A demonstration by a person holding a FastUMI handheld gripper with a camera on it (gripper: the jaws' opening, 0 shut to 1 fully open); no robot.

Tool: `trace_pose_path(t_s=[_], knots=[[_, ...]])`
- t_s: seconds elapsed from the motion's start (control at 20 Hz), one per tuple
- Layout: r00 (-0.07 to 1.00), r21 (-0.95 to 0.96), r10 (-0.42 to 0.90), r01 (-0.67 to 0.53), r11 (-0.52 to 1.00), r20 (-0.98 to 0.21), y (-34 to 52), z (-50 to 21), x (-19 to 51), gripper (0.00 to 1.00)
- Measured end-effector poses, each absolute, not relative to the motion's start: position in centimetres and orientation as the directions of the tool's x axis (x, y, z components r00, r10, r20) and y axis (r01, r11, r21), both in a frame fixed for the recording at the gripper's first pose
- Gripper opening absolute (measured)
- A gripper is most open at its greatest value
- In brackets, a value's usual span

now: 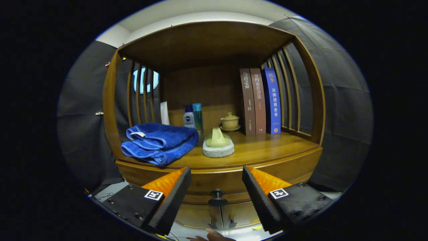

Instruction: Pull open the drawer, take out the items inside it, and place them on the countertop above the cabinet.

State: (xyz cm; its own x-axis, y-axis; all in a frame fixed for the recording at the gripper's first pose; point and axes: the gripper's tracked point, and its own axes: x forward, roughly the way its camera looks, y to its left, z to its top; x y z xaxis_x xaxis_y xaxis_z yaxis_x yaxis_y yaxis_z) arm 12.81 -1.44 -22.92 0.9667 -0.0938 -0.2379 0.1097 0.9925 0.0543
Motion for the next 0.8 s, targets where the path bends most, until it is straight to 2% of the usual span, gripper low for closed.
trace_pose_path(t_s=[0.35,0.8], knots=[[0.976,0.041,-0.070,0.080,0.996,-0.208,-0.4,-14.2,8.8,0.99],[0.984,0.028,-0.104,0.109,0.994,-0.143,-1.1,-3.9,4.4,0.99]])
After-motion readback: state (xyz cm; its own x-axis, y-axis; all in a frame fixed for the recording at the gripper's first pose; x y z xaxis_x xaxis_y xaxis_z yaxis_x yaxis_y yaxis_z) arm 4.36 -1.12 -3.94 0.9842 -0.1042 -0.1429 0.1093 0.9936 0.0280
